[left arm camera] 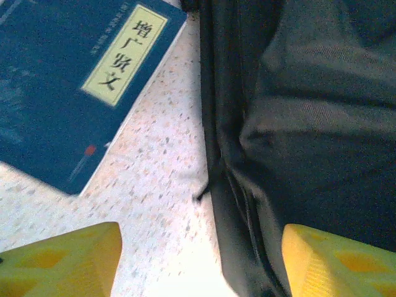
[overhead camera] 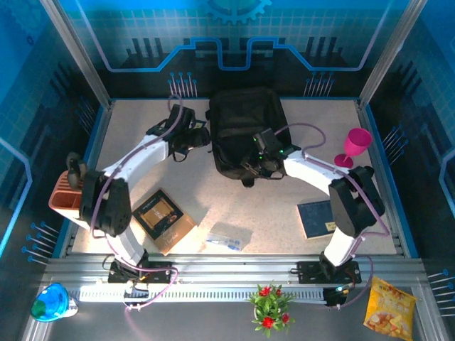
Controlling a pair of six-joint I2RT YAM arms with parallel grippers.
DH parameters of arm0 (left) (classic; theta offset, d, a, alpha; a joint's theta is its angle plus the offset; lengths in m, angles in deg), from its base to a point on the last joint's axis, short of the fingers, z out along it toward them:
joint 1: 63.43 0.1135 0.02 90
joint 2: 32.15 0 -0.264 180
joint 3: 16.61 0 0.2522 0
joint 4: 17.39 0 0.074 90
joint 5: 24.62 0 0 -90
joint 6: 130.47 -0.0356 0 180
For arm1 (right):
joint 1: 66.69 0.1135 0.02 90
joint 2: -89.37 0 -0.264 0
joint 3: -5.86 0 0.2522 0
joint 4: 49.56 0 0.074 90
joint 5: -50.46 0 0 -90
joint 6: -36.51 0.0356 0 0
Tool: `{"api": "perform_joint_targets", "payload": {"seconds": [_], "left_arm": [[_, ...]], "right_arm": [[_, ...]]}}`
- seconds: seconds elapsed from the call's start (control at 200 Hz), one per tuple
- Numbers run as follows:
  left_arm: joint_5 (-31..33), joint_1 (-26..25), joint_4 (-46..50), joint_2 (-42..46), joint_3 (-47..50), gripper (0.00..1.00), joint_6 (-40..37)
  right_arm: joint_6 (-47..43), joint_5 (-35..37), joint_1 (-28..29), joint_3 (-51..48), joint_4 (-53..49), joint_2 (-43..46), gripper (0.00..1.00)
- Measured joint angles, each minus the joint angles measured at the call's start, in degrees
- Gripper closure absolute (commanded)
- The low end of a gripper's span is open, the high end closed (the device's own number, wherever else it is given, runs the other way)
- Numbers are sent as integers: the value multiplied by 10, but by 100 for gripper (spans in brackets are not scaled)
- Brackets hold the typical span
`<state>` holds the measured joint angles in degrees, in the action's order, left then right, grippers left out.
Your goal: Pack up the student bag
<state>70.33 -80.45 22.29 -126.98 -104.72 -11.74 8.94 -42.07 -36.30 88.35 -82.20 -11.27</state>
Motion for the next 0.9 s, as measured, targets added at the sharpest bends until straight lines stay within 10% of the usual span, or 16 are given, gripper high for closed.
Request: {"api": "perform_joint_targets", "payload": {"seconds": [0.285, 0.9], "left_arm": [[-5, 11, 53, 124, 177, 14, 50], [-32, 7, 67, 202, 370, 24, 104]], "right_arm": [[-87, -8, 5, -20, -20, 59, 0], [-190, 23, 12, -42, -19, 158, 1]]}}
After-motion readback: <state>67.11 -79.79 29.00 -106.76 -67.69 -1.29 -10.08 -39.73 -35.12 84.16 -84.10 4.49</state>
